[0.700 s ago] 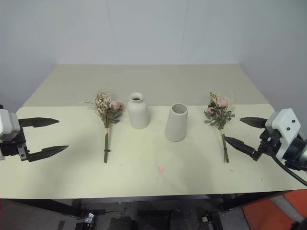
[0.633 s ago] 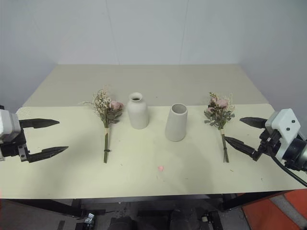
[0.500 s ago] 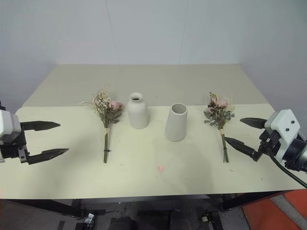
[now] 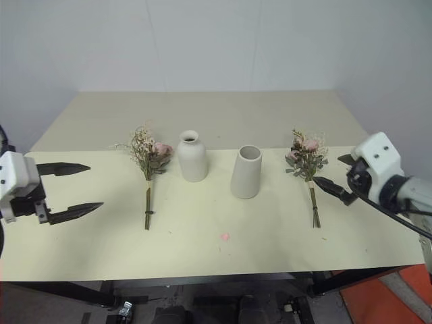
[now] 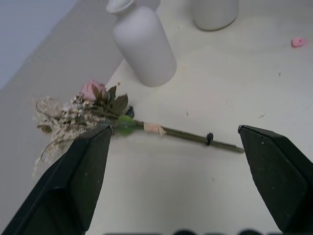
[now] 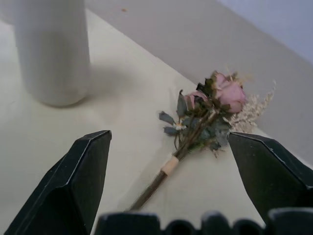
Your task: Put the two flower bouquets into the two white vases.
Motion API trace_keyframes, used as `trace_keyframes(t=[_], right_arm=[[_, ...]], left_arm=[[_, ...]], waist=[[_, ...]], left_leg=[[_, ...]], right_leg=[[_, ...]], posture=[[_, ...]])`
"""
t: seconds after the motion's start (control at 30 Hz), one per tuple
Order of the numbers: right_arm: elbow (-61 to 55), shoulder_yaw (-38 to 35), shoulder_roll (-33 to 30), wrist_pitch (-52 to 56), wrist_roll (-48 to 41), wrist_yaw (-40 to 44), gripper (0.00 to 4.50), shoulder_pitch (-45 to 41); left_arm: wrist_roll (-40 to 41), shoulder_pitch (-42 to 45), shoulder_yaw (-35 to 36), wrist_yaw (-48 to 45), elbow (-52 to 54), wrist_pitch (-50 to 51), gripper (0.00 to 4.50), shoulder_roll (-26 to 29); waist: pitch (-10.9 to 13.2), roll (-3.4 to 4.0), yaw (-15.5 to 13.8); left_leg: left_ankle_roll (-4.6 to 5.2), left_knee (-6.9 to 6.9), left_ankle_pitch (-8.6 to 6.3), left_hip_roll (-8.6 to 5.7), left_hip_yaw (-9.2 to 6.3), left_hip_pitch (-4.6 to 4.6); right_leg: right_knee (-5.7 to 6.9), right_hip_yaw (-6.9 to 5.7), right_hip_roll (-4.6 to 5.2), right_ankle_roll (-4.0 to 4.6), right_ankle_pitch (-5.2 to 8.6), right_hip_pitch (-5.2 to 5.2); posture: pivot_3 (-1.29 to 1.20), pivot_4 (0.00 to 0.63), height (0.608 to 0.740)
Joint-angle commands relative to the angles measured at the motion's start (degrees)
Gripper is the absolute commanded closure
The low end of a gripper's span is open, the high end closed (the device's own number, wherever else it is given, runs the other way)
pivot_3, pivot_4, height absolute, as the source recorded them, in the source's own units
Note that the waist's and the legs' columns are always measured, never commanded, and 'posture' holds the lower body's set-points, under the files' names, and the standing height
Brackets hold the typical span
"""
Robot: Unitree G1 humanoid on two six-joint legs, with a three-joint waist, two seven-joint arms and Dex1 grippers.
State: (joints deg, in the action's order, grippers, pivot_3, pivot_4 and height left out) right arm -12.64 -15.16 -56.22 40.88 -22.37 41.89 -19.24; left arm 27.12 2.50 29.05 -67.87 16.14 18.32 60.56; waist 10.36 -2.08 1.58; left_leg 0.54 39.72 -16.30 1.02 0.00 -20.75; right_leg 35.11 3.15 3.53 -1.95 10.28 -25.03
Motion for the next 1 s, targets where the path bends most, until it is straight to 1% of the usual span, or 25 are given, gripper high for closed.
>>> trace_keyframes(t=[0.03,0.07,0.13,0.3,0.47,0.63,0.73,0.77,0.8,0.87,1.0], right_arm=[[6.89,7.72,2.37,15.40,3.49,-7.60,0.03,-12.30],[9.24,10.09,3.06,17.91,4.33,-8.01,0.03,-15.19],[13.70,13.48,4.99,20.61,5.74,-8.96,0.03,-19.79],[25.73,17.22,8.89,23.88,8.49,-10.54,0.03,-28.30],[36.04,17.69,11.67,23.93,10.09,-11.07,0.03,-33.06],[41.95,18.99,13.81,22.52,11.46,-9.96,0.03,-35.03],[44.68,19.20,14.71,21.72,12.28,-9.64,0.59,-36.25],[45.50,19.24,14.88,21.39,12.48,-9.47,0.92,-36.62],[46.22,19.38,14.99,21.08,12.74,-9.24,1.35,-36.94],[47.85,19.42,15.40,20.68,13.35,-9.41,1.98,-37.60],[50.29,19.44,15.87,20.02,14.21,-9.00,3.52,-38.77]], left_arm=[[-0.10,3.38,-3.89,1.09,0.44,-2.14,0.00,-1.00],[-0.27,4.43,-4.89,1.34,0.09,-2.50,0.00,-1.37],[-0.56,5.87,-6.56,1.46,-0.38,-3.32,0.00,-1.84],[-1.18,6.29,-8.31,2.00,-0.12,-4.19,0.00,-2.31],[-1.27,4.54,-7.55,3.29,1.41,-4.07,0.00,-3.06],[-1.30,1.85,-5.94,3.50,1.99,-4.44,0.00,-3.03],[-1.17,0.81,-5.28,3.83,2.62,-4.43,0.00,-3.05],[-1.09,0.34,-4.94,3.94,3.02,-4.33,0.00,-3.13],[-1.03,-0.15,-4.60,4.08,3.43,-4.23,0.00,-3.23],[-1.08,-1.26,-3.95,4.44,4.06,-4.19,0.00,-3.49],[-1.11,-2.40,-3.43,5.17,4.87,-3.92,0.00,-3.82]], waist=[[0.00,-0.01,0.54],[0.00,-0.01,0.66],[0.00,-0.02,0.67],[0.00,-0.02,0.79],[-0.01,-0.01,0.86],[-0.01,-0.01,0.91],[-0.01,-0.01,1.07],[-0.01,0.00,1.08],[-0.01,0.00,1.08],[-0.01,0.00,1.14],[-0.01,0.00,1.07]], left_leg=[[0.00,0.01,0.00,-0.01,0.02,-0.03],[-0.01,0.02,0.01,-0.02,0.02,-0.07],[0.00,-0.01,0.00,-0.01,-0.01,-0.18],[0.08,-0.01,-0.05,-0.04,-0.01,-0.62],[0.07,0.05,-0.04,-0.07,0.01,-1.17],[0.07,0.05,-0.04,-0.06,0.01,-1.19],[0.07,0.05,-0.04,-0.06,0.01,-1.18],[0.07,0.04,-0.04,-0.06,0.02,-1.16],[0.07,0.04,-0.04,-0.06,0.01,-1.16],[0.07,0.03,-0.04,-0.06,0.01,-1.17],[0.07,0.04,-0.04,-0.06,0.01,-1.16]], right_leg=[[-0.02,0.06,0.00,0.04,-0.04,-0.01],[-0.03,0.09,0.00,0.07,-0.06,-0.03],[-0.04,0.07,-0.01,0.39,-0.25,-0.13],[-0.08,0.07,0.02,0.37,-0.26,-0.51],[-0.05,0.08,0.07,0.32,-0.33,-1.07],[-0.05,0.08,0.05,0.33,-0.34,-1.13],[-0.04,0.09,0.05,0.33,-0.34,-1.13],[-0.03,0.09,0.05,0.33,-0.34,-1.13],[-0.03,0.09,0.05,0.33,-0.34,-1.13],[-0.03,0.09,0.04,0.33,-0.34,-1.14],[-0.03,0.09,0.04,0.33,-0.34,-1.13]], posture=[[0.00,0.150,0.740],[0.00,0.150,0.740],[0.00,0.150,0.740],[0.00,0.150,0.740],[0.00,0.150,0.740],[0.00,0.150,0.740],[0.00,0.150,0.740],[0.00,0.150,0.740],[0.00,0.150,0.740],[0.00,0.150,0.740],[0.00,0.150,0.740]])
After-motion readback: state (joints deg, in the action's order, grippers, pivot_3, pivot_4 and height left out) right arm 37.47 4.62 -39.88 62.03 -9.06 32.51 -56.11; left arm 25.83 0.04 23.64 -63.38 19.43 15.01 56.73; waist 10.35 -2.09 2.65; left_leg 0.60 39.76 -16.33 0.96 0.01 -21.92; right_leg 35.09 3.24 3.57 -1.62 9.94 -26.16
